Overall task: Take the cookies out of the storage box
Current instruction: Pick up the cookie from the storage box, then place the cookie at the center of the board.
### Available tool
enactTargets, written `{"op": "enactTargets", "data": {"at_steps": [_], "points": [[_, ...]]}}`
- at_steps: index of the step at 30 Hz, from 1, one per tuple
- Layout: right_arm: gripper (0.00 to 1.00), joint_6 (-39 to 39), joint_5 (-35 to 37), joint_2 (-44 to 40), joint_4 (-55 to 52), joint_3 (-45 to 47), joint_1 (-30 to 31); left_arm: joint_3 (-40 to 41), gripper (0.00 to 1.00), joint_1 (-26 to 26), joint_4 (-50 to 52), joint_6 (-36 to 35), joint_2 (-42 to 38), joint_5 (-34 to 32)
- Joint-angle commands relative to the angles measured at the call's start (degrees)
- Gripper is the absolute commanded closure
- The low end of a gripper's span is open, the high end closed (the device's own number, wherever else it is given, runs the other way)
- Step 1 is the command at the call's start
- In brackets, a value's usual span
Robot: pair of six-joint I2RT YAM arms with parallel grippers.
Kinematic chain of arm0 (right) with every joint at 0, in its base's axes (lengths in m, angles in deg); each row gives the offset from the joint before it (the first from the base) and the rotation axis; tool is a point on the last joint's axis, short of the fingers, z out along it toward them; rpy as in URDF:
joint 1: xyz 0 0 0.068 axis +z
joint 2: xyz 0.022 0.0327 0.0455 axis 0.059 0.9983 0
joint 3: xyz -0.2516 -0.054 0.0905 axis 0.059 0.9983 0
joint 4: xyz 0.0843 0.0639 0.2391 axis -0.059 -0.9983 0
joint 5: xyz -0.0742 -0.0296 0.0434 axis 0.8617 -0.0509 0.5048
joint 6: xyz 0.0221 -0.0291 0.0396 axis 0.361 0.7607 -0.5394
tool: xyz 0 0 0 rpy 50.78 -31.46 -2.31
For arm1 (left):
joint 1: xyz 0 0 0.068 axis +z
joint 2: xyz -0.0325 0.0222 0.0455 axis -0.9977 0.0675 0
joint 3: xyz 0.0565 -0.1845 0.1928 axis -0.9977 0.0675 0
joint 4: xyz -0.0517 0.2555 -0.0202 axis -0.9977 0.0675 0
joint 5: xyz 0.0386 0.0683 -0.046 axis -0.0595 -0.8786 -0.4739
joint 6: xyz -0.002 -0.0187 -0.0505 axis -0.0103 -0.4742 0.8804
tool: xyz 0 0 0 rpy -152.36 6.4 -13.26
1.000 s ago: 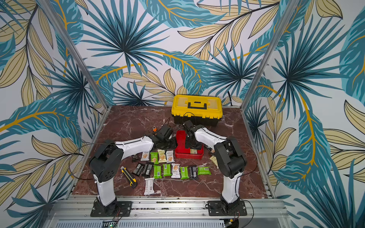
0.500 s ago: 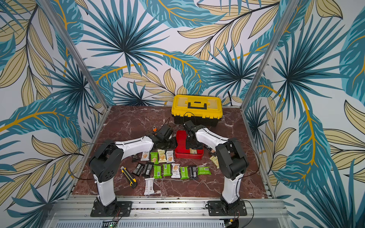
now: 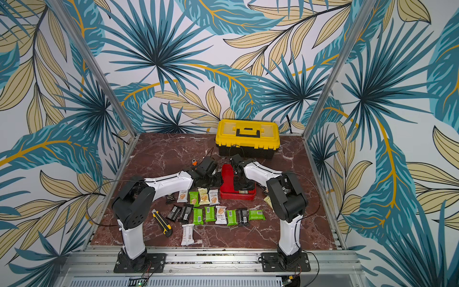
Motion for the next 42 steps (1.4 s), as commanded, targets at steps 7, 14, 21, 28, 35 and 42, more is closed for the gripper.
{"op": "enactTargets", "data": {"at_steps": [7, 14, 21, 28, 35, 42], "points": [[0.54, 0.0, -1.7, 1.1, 1.6, 0.8, 0.0, -1.1, 0.79, -0.2, -0.7, -0.8, -0.9, -0.4], [0.55, -0.4, -0.8, -1.0, 1.4, 0.5, 0.0, -1.3, 0.79, -0.2, 0.4, -1.3, -1.1, -1.5], [0.56, -0.8, 0.3, -4.3, 0.1, -1.2, 0.0, -1.3, 0.79, -0.5, 0.4, -1.4, -1.0, -1.5], [0.56, -0.9, 1.7, -8.2, -2.3, -3.6, -0.1, -1.5, 0.79, -0.4, 0.5, -1.6, -0.9, -1.7], [0.56, -1.1, 3.6, -14.5, -5.3, -2.8, -1.4, -1.5, 0.79, -0.4, 0.2, -1.6, -0.8, -1.8], [0.56, -1.8, 4.9, -22.3, -7.8, 3.9, -5.8, -1.4, 0.79, -0.4, 0.1, -1.7, -0.7, -1.8]]}}
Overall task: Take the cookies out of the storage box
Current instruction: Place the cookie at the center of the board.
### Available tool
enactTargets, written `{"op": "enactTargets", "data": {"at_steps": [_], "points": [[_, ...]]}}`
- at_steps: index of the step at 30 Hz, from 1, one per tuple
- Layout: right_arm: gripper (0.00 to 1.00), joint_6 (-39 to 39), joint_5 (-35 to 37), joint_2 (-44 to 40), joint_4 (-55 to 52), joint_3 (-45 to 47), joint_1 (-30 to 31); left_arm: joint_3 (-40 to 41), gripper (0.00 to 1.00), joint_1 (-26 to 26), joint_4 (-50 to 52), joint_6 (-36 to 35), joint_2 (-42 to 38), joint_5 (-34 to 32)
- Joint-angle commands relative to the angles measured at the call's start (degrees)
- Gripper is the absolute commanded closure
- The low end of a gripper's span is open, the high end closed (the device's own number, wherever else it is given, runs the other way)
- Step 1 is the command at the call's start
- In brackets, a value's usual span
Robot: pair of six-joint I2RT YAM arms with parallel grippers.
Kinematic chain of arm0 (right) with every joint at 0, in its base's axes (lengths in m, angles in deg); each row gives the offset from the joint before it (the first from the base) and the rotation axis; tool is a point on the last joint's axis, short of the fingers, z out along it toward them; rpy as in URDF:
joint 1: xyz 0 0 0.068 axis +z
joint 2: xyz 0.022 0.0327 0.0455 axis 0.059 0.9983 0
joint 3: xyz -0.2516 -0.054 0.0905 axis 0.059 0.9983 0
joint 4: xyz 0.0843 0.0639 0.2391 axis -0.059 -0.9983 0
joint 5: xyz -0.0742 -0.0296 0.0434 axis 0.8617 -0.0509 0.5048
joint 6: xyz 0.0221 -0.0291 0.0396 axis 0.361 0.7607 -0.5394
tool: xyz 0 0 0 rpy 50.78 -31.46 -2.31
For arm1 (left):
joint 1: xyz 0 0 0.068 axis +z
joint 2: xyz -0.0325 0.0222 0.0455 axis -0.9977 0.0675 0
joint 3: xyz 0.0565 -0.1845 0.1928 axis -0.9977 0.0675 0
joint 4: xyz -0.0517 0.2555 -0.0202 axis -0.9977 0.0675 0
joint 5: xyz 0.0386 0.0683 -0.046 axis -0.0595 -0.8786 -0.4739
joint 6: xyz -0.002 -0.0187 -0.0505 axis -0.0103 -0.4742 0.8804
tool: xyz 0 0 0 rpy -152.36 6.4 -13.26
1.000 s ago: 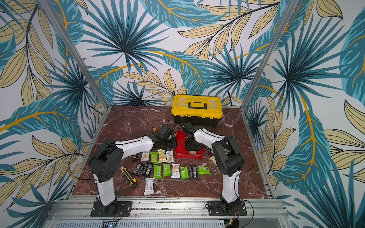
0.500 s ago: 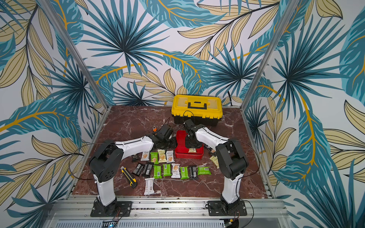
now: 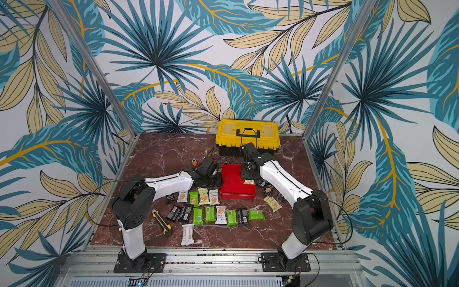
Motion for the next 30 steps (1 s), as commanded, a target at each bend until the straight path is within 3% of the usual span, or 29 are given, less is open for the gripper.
{"op": "enactTargets", "data": {"at_steps": [1, 12, 25, 30], "points": [[0.56, -1.5, 1.6, -3.4, -3.5, 4.6, -2.5, -1.4, 0.79, -0.1, 0.0, -0.9, -0.8, -0.6], [0.55, -4.7, -0.8, -7.4, -0.7, 17.4, -7.4, -1.3, 0.8, -0.1, 0.2, -1.4, -0.8, -0.3], [0.55, -7.3, -5.5, -2.2, 8.2, 22.9, -7.5, -1.2, 0.8, -0.1, 0.6, -1.8, -0.9, 0.3], [0.5, -7.8, -5.2, -0.6, 9.2, 23.1, -7.5, -1.2, 0.8, -0.1, 0.7, -2.0, -0.9, 0.4]]}}
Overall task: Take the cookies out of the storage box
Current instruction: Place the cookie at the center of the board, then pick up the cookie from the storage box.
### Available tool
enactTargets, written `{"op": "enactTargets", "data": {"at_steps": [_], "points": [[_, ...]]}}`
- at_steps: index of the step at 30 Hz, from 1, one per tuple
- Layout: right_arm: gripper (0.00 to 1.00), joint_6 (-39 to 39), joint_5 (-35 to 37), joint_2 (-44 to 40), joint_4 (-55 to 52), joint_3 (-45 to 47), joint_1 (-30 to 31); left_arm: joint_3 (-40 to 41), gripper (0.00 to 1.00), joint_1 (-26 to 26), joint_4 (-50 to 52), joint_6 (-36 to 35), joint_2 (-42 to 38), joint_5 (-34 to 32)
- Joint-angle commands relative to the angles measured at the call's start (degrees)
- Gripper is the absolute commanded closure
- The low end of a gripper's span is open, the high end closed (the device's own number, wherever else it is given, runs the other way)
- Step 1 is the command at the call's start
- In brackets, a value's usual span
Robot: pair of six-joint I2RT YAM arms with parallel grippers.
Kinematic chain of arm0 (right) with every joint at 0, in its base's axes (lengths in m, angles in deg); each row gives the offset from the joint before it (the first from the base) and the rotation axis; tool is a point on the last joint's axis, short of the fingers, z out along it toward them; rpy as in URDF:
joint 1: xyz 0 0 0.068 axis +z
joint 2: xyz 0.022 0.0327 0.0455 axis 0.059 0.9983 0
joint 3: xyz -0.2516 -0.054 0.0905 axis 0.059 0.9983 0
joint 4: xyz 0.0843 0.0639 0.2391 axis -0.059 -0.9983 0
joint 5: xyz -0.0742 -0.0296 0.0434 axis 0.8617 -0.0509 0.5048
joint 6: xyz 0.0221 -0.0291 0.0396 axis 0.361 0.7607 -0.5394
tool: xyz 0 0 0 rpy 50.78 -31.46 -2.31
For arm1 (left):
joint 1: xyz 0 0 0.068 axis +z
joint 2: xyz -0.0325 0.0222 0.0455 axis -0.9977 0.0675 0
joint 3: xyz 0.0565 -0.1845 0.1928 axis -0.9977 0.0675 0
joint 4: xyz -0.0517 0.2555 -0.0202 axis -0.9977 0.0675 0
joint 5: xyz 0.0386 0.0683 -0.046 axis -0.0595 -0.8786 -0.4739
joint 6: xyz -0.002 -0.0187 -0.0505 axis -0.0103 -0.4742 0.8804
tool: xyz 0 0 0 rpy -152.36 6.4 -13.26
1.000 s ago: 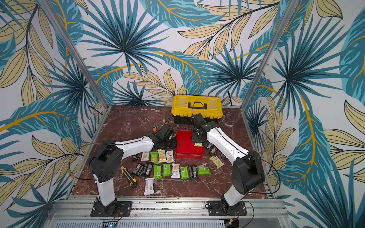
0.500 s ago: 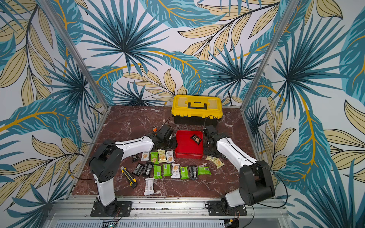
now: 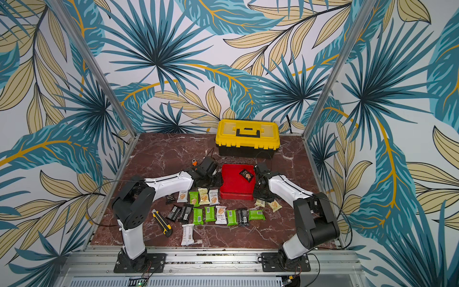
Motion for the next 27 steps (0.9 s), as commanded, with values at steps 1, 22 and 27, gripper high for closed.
{"op": "enactTargets", "data": {"at_steps": [1, 22, 27], "points": [[0.48, -0.9, -0.4, 0.8, 1.4, 1.3, -0.3, -1.2, 0.8, -0.1, 0.7, -1.2, -1.0, 0.3], [0.38, 27.4, 0.6, 3.9, -4.1, -18.7, 3.9, -0.5, 0.72, 0.0, -0.3, -1.8, -1.8, 0.0], [0.37, 30.6, 0.7, 11.4, -3.2, -24.5, 4.4, 0.6, 0.61, -0.1, -1.8, -1.8, -3.4, -0.6]]}}
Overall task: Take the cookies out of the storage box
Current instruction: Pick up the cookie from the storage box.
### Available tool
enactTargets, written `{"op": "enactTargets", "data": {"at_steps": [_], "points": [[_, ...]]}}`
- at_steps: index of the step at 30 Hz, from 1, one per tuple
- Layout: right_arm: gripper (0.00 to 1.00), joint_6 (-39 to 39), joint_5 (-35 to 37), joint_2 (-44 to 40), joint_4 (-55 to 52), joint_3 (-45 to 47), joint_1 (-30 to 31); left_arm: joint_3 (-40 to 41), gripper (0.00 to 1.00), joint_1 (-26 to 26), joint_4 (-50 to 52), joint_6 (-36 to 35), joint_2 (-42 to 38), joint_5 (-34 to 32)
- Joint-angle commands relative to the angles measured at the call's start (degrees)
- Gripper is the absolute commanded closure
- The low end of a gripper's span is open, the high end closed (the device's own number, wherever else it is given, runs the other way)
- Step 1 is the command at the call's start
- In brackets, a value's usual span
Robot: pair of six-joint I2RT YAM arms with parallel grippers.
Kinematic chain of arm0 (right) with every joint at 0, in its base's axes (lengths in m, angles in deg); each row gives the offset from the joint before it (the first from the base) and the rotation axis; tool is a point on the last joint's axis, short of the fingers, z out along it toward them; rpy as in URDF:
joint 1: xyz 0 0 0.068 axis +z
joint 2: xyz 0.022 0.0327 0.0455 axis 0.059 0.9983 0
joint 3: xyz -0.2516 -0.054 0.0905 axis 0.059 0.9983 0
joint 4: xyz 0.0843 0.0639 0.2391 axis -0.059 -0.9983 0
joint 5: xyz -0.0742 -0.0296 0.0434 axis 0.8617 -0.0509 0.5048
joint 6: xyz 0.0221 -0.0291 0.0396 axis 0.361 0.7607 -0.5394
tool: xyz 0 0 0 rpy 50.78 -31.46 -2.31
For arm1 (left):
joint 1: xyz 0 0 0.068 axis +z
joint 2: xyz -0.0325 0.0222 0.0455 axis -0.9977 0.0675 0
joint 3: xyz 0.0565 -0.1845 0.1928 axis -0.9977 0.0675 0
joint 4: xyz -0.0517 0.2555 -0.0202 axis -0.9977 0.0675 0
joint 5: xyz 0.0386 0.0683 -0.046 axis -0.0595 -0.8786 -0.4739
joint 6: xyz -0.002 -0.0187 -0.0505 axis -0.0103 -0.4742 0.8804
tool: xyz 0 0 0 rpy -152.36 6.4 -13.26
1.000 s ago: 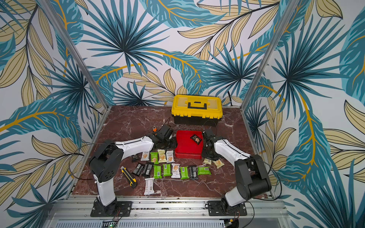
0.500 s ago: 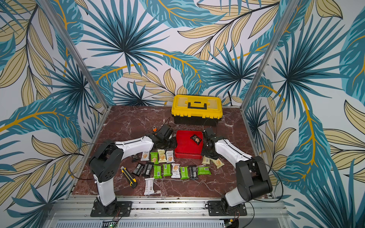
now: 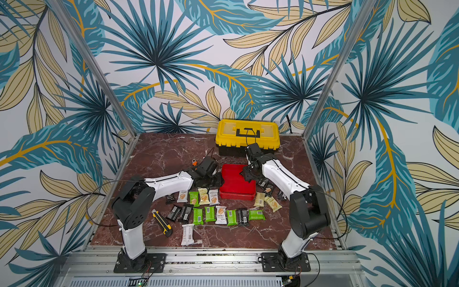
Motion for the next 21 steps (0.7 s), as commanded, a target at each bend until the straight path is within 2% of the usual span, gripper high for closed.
{"op": "enactTargets", "data": {"at_steps": [1, 9, 21], "points": [[0.37, 4.7, 0.6, 4.2, -0.6, -2.9, 0.8, 0.7, 0.6, -0.1, -1.9, -0.4, -3.6, -0.8], [0.36, 2.6, 2.2, 11.8, 3.6, -6.6, 1.1, 3.3, 0.58, -0.1, -5.3, 0.7, -7.1, -2.2], [0.31, 3.7, 5.6, 16.4, 6.9, -7.8, 1.1, 4.8, 0.58, -0.2, -6.7, 1.6, -8.2, -4.5]]}}
